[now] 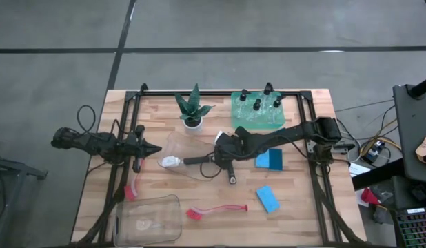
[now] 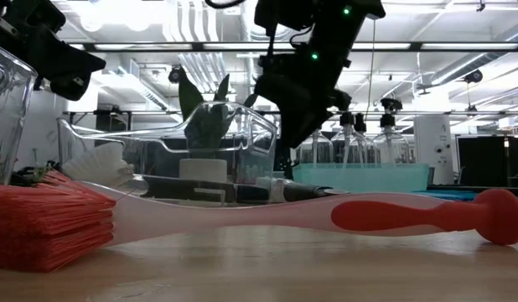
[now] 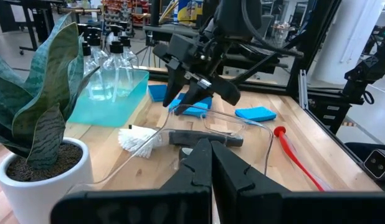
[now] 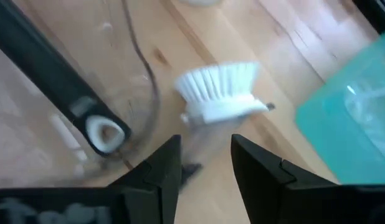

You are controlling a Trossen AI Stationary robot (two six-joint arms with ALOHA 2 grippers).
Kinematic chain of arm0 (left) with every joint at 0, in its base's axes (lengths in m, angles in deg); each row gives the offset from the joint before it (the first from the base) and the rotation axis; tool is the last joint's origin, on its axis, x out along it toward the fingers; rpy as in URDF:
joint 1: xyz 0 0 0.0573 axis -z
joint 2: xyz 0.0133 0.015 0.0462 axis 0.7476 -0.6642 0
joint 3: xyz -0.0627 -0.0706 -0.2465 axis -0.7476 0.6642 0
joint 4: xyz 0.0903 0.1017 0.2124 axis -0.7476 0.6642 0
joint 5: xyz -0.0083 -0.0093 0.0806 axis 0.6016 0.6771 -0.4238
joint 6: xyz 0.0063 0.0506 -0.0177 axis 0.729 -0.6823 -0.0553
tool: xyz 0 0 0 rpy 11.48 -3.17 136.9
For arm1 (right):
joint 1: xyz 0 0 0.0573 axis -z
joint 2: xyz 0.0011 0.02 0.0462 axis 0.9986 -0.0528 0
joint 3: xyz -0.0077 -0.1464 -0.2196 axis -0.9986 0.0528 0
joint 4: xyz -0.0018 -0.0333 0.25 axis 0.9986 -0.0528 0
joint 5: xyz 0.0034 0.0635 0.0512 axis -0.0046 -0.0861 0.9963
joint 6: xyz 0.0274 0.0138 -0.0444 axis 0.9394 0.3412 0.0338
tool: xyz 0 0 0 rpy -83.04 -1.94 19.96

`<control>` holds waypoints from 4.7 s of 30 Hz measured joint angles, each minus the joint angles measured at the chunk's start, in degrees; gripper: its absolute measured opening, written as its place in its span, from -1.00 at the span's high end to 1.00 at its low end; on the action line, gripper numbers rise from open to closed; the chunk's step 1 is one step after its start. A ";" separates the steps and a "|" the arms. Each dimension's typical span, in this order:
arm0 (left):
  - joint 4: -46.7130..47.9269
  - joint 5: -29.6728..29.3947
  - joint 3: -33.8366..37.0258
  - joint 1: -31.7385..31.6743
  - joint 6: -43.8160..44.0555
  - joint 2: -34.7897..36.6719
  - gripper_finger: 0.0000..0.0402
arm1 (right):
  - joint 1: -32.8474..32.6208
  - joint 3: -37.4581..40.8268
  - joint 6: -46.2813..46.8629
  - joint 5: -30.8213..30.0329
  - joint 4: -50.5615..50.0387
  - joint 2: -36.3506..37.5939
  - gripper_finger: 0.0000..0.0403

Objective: Pick & Place Kitchen Sink Supplies
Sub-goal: Put the black dish brush into the top transparent bin

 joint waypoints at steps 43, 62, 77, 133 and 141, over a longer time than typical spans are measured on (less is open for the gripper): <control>0.42 0.00 -0.01 0.00 0.00 -0.04 1.00 | -9.25 4.48 24.00 8.93 2.27 -7.35 -0.32; 0.44 0.00 -0.01 0.00 0.00 -0.07 1.00 | -9.18 4.63 20.34 8.32 -16.78 -3.04 0.45; 0.46 0.00 0.00 -0.01 0.02 -0.07 1.00 | -9.86 2.46 8.00 -11.29 -22.92 10.37 0.45; 1.90 0.00 0.00 0.00 0.02 -0.28 1.00 | -3.06 -4.76 -38.40 1.48 23.15 -7.33 0.39; 2.08 0.00 -0.02 -0.01 0.01 -0.28 1.00 | -1.09 -4.74 -33.16 1.78 20.69 -7.19 0.36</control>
